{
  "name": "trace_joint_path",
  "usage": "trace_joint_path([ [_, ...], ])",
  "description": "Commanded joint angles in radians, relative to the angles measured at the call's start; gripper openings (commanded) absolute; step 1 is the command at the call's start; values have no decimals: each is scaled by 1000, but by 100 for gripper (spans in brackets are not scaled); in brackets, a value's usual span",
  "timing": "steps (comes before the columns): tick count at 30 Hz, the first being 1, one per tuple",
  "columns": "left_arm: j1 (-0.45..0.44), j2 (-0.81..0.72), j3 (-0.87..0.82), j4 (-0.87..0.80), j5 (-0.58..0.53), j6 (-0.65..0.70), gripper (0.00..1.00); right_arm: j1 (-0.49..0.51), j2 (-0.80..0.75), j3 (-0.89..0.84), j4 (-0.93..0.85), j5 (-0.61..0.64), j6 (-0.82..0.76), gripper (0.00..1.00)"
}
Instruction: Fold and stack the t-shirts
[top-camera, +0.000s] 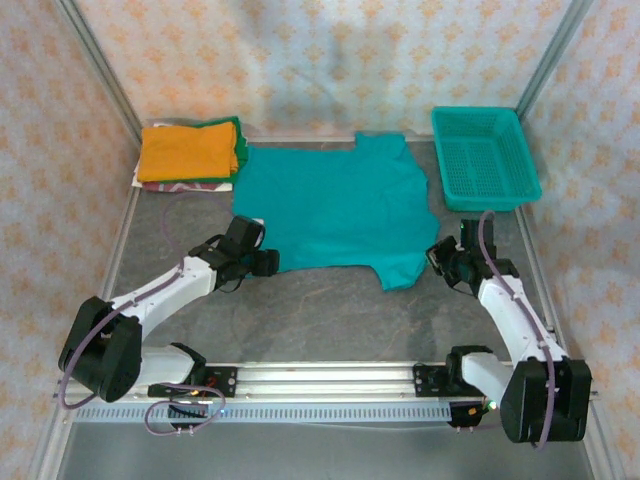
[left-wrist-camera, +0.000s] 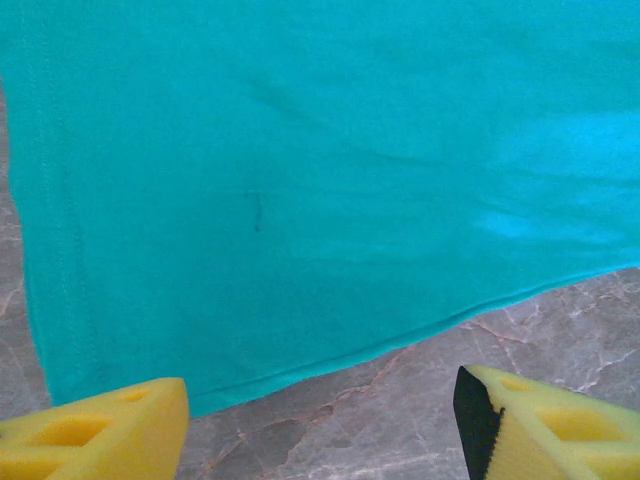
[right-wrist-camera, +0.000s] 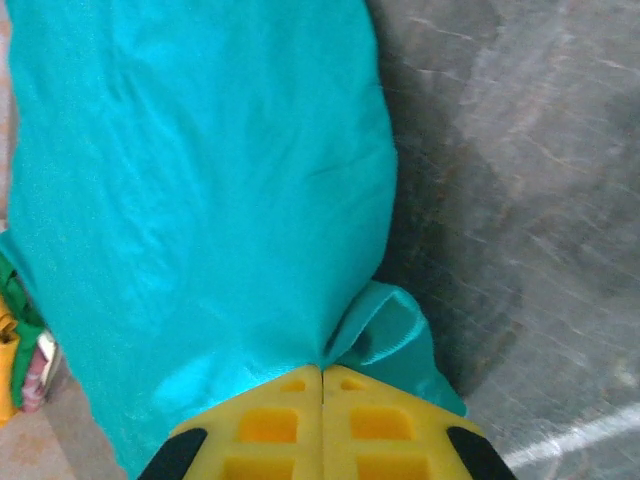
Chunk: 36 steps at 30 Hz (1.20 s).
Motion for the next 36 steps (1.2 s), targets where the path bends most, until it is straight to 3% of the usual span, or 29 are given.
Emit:
trace_joint_path([
  [1, 6, -28, 14, -23, -50, 19, 72, 2, -30, 39, -124, 114, 2, 14],
  [6, 23, -66, -1, -16, -58, 11, 73, 2, -102, 27, -189, 242, -17, 27],
  [11, 73, -59, -20, 24, -21, 0, 75, 6, -40, 53, -199, 227, -131, 27],
  [14, 118, -23, -39, 57, 10, -22, 75, 66, 50, 72, -169, 188, -211, 27],
  [18, 198, 12, -57, 35, 40, -67, 75, 101, 109, 56, -182, 220, -213, 27],
  [26, 305, 9, -108, -17, 88, -127, 72, 94, 27, -29, -84, 252, -209, 35],
  [29, 310, 34, -108, 3, 128, -124, 65, 91, -23, -57, -53, 249, -210, 42],
  [36, 309, 67, -146, 37, 212, -144, 58, 12, -115, -142, -40, 179, -214, 47],
])
